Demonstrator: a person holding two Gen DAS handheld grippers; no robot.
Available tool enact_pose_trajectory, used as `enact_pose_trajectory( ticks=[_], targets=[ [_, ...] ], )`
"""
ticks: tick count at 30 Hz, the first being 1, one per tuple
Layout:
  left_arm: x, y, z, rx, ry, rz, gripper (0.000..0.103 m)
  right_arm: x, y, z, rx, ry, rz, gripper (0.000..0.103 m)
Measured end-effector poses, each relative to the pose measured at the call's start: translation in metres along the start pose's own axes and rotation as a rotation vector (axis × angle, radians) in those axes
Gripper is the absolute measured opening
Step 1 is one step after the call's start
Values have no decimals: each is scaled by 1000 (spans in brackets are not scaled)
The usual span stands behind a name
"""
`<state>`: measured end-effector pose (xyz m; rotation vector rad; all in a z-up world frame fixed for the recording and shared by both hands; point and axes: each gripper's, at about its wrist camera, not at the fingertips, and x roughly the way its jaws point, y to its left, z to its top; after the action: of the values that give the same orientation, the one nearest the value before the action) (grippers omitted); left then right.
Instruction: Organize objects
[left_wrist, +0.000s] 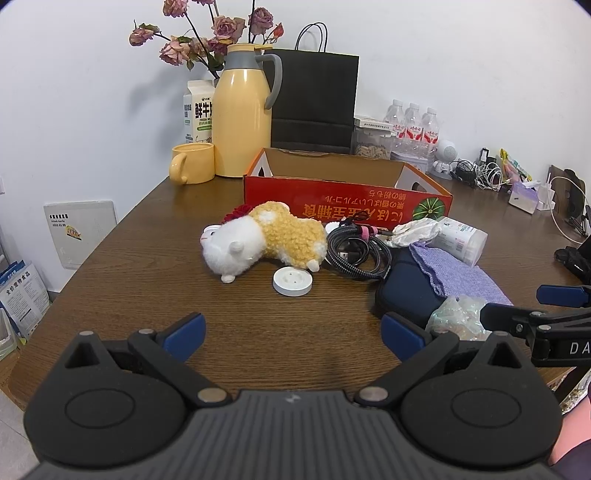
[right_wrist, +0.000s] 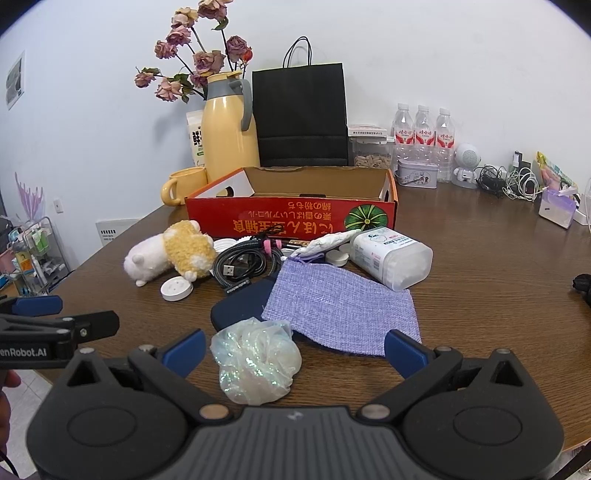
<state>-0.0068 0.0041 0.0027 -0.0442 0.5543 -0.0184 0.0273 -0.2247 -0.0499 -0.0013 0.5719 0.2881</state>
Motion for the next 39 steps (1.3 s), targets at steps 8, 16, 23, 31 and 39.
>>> enact_pose_trajectory(
  ticks=[8,16,23,31,39],
  targets=[
    [1,0,-1,-1,1,0,103,1,-1,0,-2,1,3,103],
    [1,0,0,0,2,-1,103,1,-1,1,-2,1,3,103],
    [2,2,-5,-2,2,2,103,2,0,0,-2,2,4,103],
    [2,2,-4,-3,3,2,103,1,-1,1,-1,2,5,103],
    [7,4,-5,-7,7,2,103,12,3,-6,-9,10,22,103]
  ],
)
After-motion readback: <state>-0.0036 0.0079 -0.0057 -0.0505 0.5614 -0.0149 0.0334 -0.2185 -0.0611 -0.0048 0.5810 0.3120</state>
